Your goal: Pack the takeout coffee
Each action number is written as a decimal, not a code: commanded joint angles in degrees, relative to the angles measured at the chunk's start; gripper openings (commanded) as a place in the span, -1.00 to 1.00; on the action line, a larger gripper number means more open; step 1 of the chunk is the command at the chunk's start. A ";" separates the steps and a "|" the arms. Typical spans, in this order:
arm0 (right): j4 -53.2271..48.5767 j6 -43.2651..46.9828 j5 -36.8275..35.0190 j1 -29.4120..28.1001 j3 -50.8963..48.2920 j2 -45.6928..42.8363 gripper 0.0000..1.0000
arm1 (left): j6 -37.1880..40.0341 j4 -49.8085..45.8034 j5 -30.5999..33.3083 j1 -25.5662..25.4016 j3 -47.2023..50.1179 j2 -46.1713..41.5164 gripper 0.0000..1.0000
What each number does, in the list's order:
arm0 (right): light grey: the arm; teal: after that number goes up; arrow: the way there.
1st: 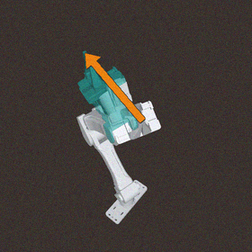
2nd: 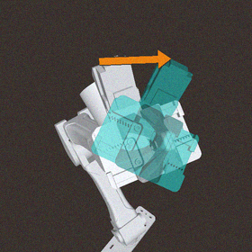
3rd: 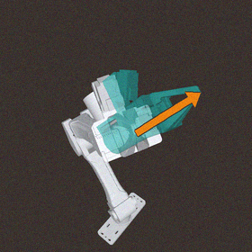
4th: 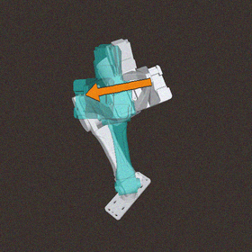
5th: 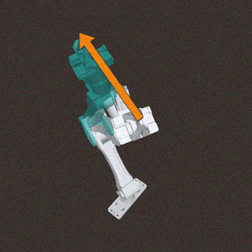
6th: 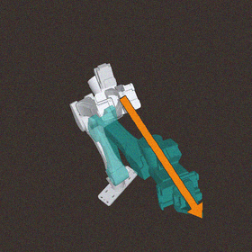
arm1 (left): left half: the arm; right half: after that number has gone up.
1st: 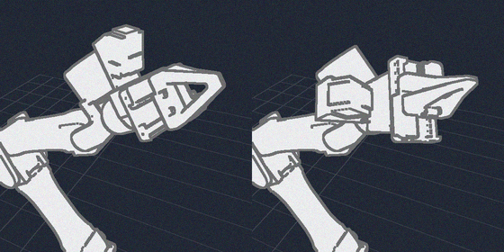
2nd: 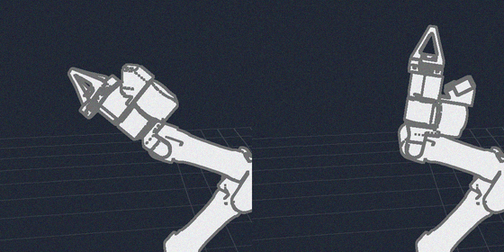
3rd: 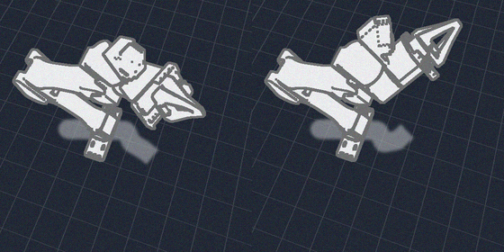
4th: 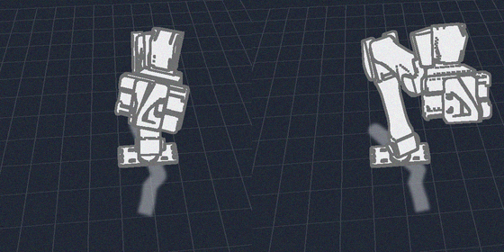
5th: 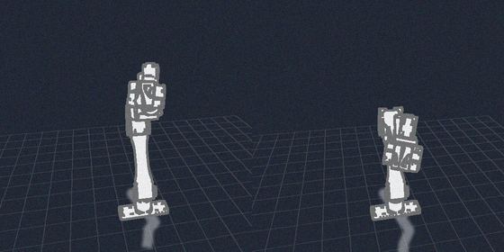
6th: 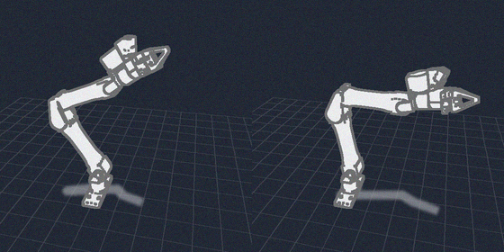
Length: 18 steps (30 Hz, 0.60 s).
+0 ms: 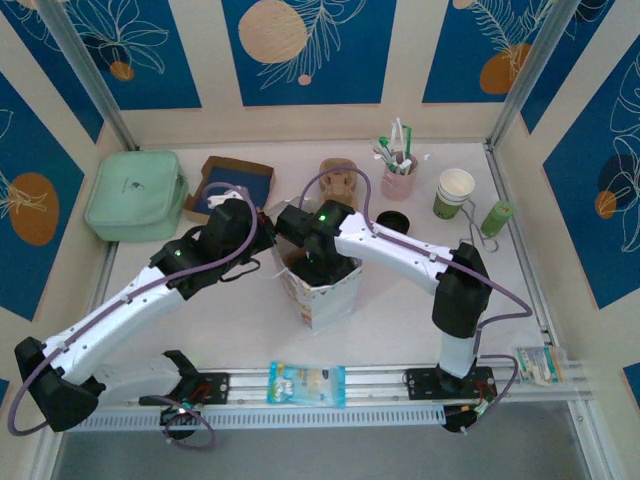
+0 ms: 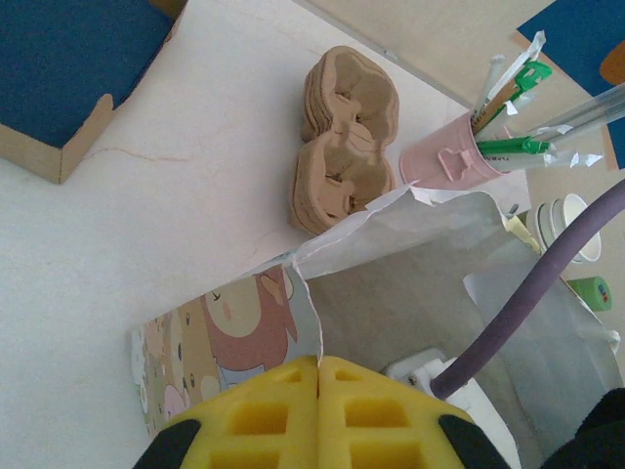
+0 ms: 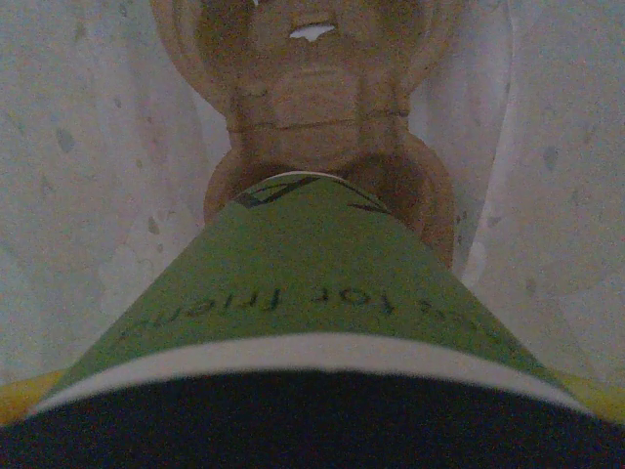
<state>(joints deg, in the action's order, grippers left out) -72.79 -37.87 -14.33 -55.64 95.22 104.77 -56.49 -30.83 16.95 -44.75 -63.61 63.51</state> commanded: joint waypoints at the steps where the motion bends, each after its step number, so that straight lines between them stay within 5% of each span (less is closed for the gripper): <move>1: -1.20 0.43 1.85 0.18 -0.83 -0.56 -0.56 | 1.51 -0.11 -0.63 -0.60 0.42 -0.63 -1.00; 18: -1.18 0.08 1.86 0.55 -2.66 0.08 -0.56 | 1.82 -0.55 -0.04 -0.53 0.29 -0.89 -1.00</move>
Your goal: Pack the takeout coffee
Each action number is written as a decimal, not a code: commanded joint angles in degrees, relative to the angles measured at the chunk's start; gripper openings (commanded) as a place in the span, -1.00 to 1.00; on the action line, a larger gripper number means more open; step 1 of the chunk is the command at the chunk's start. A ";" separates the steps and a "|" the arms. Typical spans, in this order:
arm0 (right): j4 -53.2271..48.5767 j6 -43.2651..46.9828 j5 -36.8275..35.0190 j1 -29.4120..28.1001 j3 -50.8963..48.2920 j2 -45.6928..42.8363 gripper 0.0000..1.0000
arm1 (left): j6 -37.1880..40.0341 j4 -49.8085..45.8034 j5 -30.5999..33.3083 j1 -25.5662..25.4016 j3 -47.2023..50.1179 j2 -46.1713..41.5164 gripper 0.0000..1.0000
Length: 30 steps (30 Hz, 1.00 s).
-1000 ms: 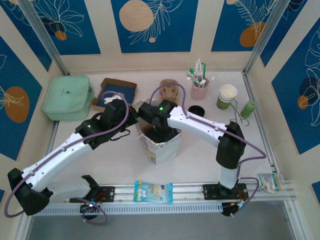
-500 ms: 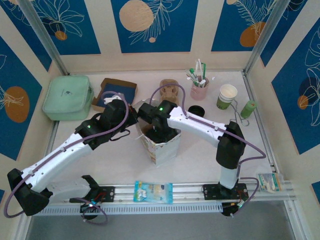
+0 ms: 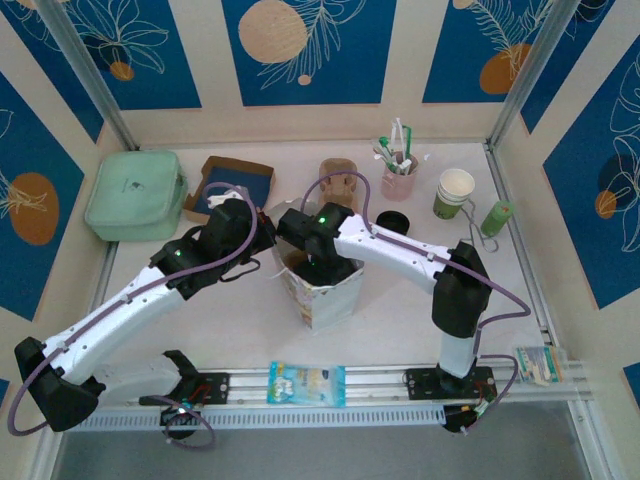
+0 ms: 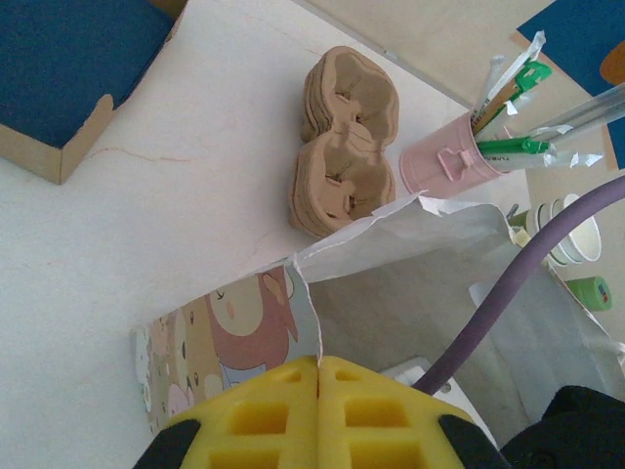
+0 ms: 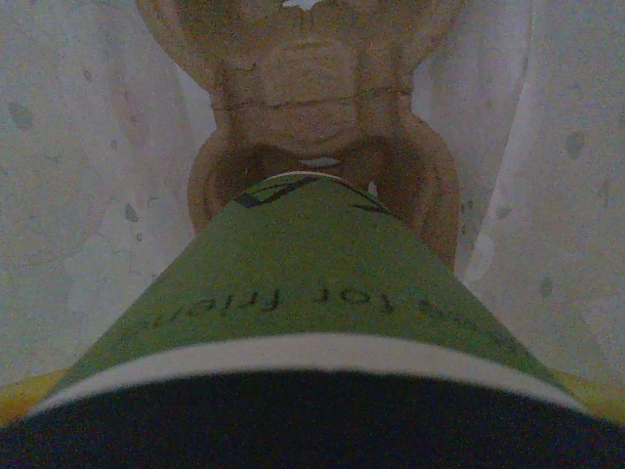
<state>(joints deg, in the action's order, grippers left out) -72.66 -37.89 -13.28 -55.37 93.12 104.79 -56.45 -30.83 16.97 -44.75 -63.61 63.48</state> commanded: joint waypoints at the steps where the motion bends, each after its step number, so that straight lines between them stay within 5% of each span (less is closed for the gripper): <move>1: -1.42 -0.03 0.47 0.31 -0.62 -0.02 -0.56 | 1.77 -0.55 -0.03 -0.60 0.20 -0.91 -1.00; 30: 1.28 -1.40 1.49 0.35 -3.70 -0.03 -0.56 | 1.99 -0.81 -0.27 -0.55 0.60 -0.91 -1.00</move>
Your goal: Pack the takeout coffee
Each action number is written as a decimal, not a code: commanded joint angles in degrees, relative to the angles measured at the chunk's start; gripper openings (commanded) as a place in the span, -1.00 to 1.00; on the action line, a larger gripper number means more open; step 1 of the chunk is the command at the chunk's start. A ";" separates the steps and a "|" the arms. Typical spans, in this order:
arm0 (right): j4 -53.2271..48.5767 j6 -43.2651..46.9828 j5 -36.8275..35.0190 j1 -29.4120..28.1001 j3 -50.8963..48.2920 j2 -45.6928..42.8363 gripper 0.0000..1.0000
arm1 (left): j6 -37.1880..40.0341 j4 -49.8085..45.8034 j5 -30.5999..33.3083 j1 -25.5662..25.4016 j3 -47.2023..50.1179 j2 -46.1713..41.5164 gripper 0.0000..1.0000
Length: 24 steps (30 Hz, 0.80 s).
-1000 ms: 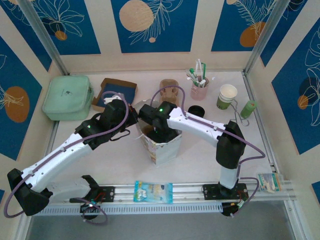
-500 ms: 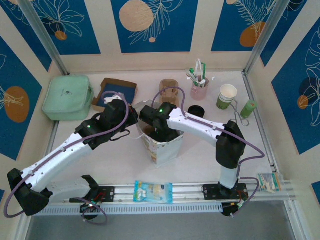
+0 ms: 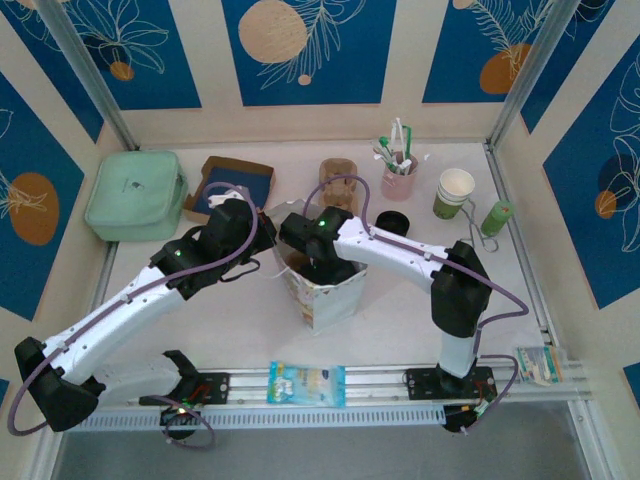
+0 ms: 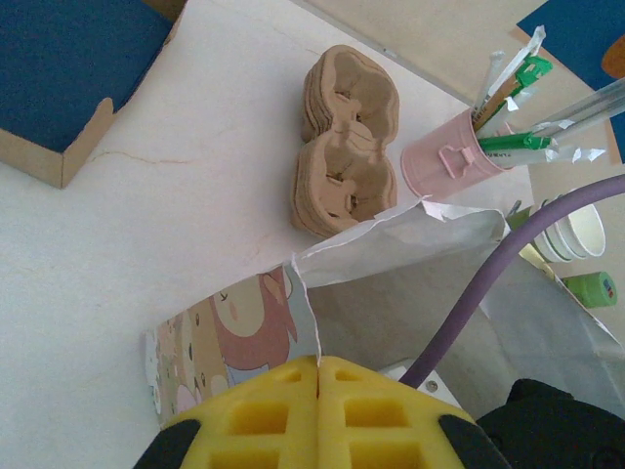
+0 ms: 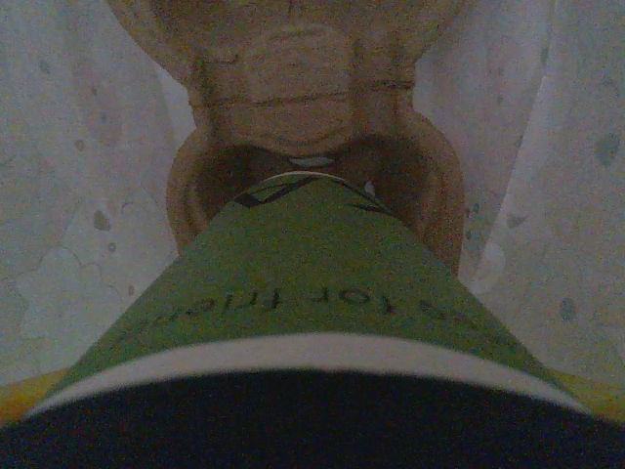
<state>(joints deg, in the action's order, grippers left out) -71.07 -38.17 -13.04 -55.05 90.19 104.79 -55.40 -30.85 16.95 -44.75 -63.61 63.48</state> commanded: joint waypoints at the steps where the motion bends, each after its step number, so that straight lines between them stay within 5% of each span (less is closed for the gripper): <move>1: -0.34 -1.11 1.24 -0.04 -0.72 0.02 -0.56 | 0.99 -0.87 -0.10 -0.60 0.60 -1.07 -1.00; 24: -0.85 -0.96 -0.38 -0.06 -0.64 0.94 -0.56 | 1.34 -1.54 0.53 -0.59 0.33 -1.70 -1.00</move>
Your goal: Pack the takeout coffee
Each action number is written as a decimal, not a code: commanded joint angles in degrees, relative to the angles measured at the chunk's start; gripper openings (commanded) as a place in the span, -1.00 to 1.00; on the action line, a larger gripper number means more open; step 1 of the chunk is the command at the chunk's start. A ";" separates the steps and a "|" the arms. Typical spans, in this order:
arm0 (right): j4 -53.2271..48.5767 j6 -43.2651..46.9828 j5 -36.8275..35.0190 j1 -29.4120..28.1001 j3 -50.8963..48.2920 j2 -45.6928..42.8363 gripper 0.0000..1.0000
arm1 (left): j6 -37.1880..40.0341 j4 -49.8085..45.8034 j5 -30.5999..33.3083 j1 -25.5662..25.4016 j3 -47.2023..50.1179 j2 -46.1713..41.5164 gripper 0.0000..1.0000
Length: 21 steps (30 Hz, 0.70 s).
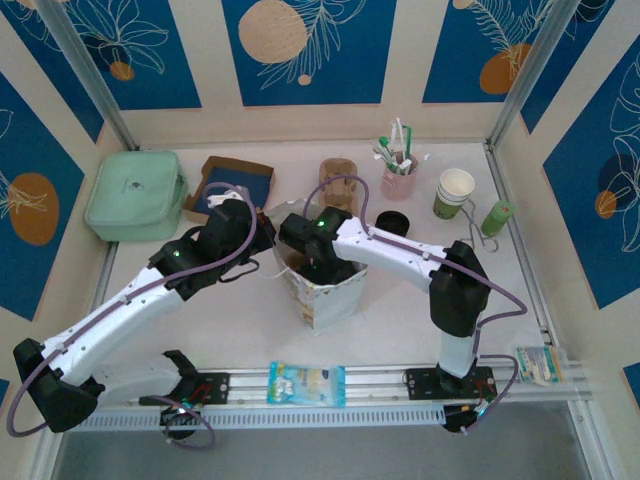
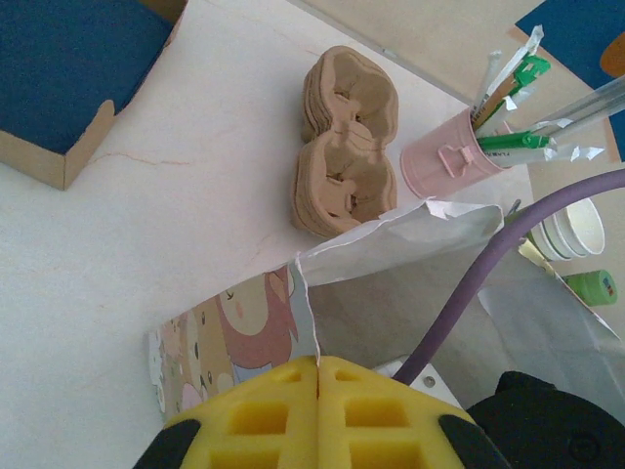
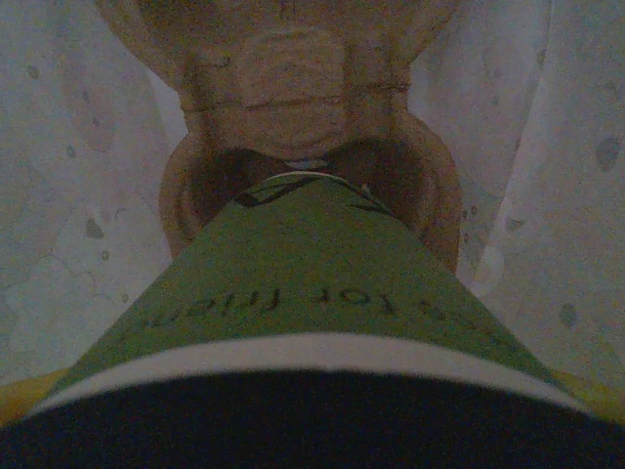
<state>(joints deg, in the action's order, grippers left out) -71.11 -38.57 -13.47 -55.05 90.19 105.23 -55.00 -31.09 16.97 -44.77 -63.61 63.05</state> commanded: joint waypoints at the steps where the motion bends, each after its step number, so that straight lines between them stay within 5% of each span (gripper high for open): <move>1: -0.70 -0.51 0.04 -0.04 -0.68 0.55 -0.56 | 0.95 -1.31 0.40 -0.57 0.33 -1.26 -1.00; 21: 4.39 -0.28 -0.31 0.12 -3.77 1.38 -0.56 | 1.25 -0.46 0.02 -0.57 0.77 -1.70 -1.00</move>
<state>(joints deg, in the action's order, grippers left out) -67.02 -38.54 -13.47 -55.05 87.26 105.34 -54.98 -31.07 16.95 -44.77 -63.35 62.46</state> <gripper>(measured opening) 0.840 0.066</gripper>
